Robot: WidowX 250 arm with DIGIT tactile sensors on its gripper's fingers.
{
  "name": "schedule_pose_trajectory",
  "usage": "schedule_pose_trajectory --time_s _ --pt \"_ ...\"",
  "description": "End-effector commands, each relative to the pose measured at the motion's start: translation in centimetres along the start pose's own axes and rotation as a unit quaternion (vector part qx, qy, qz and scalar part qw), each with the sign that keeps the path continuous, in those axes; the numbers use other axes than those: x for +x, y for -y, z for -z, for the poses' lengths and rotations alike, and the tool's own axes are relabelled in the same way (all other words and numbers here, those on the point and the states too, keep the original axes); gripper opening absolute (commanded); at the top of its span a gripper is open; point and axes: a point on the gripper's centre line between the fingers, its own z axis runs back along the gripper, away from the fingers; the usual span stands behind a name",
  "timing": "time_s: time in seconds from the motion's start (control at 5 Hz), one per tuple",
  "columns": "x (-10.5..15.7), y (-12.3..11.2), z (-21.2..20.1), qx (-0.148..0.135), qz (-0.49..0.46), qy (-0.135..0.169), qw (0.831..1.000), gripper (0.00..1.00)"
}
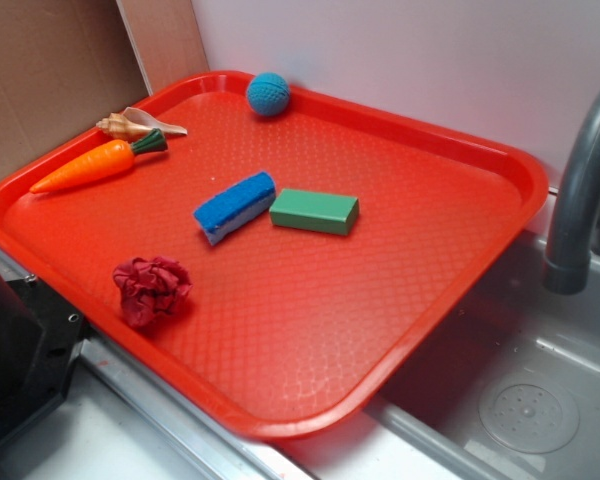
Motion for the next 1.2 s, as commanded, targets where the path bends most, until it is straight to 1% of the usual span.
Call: schedule_pose_trajectory --time_s 0.0,0.2,0.8,1.0 --pt "0.0 0.0 0.0 0.000 0.000 0.000 1.000 1.00" --pt "2.0 -4.2 3.9 0.018 0.021 0.016 0.999 1.00" --pt "2.0 -4.2 3.9 0.018 0.021 0.016 0.999 1.00" --pt "3.6 -9.3 7.8 -0.042 0.063 0.011 0.997 1.00"
